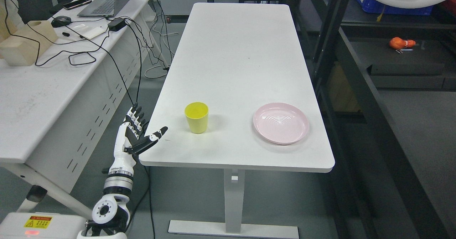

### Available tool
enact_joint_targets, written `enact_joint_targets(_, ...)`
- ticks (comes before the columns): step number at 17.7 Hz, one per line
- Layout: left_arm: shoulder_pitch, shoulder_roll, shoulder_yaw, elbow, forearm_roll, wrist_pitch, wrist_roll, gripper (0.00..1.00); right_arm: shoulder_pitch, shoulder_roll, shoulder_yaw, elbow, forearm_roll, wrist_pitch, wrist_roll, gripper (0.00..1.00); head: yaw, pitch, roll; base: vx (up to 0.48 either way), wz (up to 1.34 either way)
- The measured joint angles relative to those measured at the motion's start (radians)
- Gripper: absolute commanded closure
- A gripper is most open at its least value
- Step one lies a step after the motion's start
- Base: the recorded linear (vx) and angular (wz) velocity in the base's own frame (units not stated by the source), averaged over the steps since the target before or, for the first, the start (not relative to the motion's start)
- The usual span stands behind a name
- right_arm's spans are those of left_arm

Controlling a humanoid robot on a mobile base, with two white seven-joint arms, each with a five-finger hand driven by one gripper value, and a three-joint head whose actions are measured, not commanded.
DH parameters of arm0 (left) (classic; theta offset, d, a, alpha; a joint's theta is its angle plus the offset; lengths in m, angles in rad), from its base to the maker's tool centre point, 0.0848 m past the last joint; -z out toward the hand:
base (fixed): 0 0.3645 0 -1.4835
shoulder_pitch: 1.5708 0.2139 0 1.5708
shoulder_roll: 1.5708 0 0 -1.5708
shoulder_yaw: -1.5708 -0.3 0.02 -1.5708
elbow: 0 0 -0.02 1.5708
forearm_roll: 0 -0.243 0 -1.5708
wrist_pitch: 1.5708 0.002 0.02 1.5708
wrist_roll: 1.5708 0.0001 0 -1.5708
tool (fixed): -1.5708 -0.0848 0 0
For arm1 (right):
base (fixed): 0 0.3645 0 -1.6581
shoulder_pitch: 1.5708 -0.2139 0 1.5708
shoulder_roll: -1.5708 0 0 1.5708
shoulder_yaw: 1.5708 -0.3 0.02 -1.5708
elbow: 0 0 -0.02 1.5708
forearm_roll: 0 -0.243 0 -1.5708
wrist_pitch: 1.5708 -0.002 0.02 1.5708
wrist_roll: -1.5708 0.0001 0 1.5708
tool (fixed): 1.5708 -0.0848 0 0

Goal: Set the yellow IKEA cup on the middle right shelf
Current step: 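Raise the left hand and move it toward the yellow cup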

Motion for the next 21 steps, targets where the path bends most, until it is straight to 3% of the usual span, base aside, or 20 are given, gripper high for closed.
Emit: enact_joint_targets(21, -0.206, -0.021, -0.028, 0.280, 0.001, -0.010, -0.049, 0.00, 0.000, 0.000, 0.000, 0.000, 0.000, 0.000, 0.000, 0.01, 0.0000, 0.000, 0.000, 0.028, -0.03)
